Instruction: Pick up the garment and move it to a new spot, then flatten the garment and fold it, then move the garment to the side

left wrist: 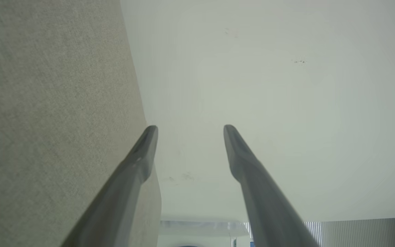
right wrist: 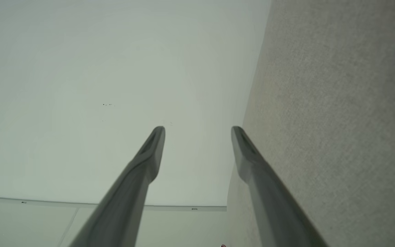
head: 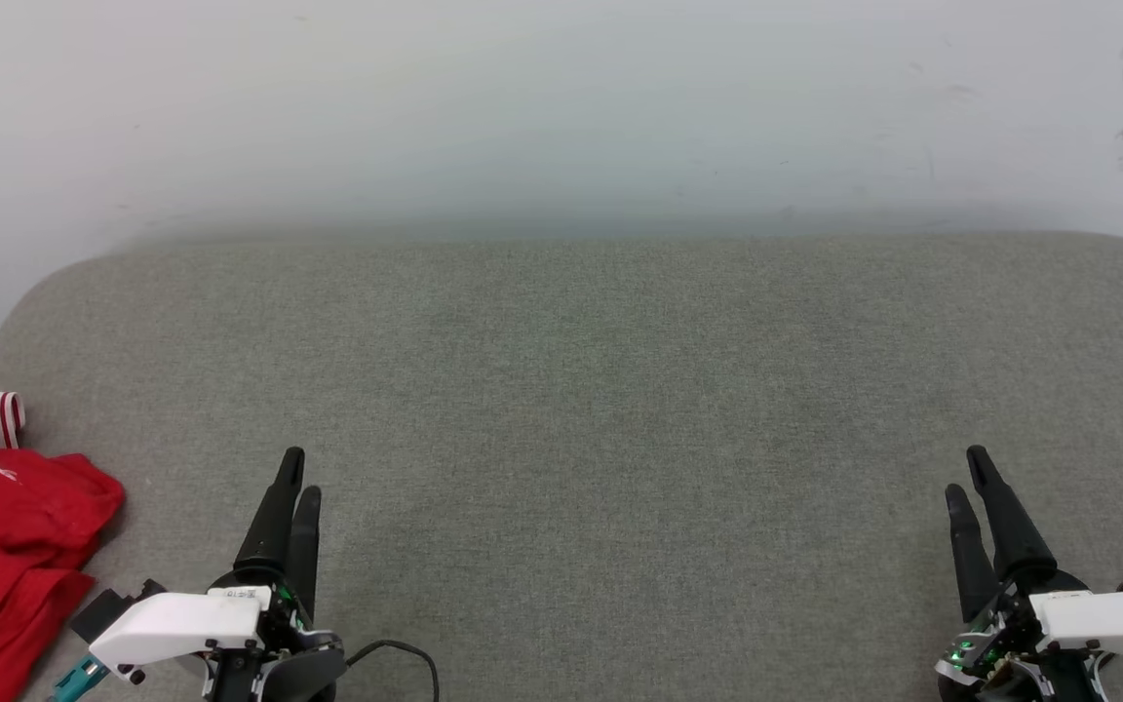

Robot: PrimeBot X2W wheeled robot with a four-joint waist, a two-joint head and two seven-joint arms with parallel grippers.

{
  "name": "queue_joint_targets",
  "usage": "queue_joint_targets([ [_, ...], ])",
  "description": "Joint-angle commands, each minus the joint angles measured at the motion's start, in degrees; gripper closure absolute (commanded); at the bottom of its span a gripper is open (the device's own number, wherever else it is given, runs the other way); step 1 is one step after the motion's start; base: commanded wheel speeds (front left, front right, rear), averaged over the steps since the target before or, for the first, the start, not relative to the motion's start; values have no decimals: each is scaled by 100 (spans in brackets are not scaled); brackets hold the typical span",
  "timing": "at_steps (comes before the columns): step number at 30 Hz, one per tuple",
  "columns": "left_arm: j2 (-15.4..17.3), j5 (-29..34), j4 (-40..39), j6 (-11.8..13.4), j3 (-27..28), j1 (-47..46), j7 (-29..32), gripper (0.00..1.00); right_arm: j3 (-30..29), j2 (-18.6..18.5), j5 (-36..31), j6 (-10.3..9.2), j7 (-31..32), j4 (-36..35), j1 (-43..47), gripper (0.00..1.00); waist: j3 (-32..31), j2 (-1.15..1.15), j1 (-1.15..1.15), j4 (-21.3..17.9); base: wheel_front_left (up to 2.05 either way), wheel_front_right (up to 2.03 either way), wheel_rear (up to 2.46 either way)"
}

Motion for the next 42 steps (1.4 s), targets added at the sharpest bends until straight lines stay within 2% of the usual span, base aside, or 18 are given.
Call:
queue_joint_targets([
  [1, 12, 36, -193, -7, -79, -51, -59, 0, 39, -11, -60, 1, -70, -181, -40, 0, -2, 0, 0, 5, 0, 0, 0],
  [9, 105, 318, -464, -8, -380, -31, -299, 0, 74, -11, -385, 1, -278, -421, 46, 0, -5, 0, 0, 22, 0, 0, 0],
  [14, 158, 785, -576, -9, -498, -47, -429, 0, 72, -11, -912, 1, -397, -521, 76, 0, -7, 0, 0, 37, 0, 0, 0],
  [28, 138, 2786, -776, -12, -523, -25, -736, 0, 162, -11, -3502, 1, -697, -745, 96, 0, -15, 0, 0, 83, 0, 0, 0],
  [40, 198, 4562, -789, -14, -587, 1, -964, 0, 205, -11, -5214, 1, -550, -982, 153, 0, -19, 0, 0, 110, 0, 0, 0],
  [41, 220, 5002, -793, 0, -595, 16, -1018, 0, 197, -11, -5538, 1, -514, -1024, 180, 0, -21, 0, 0, 112, 0, 0, 0],
  [42, 216, 5111, -778, 11, -595, 28, -1034, 0, 189, -11, -5644, 1, -515, -1045, 185, 0, -22, 0, 0, 112, 0, 0, 0],
])
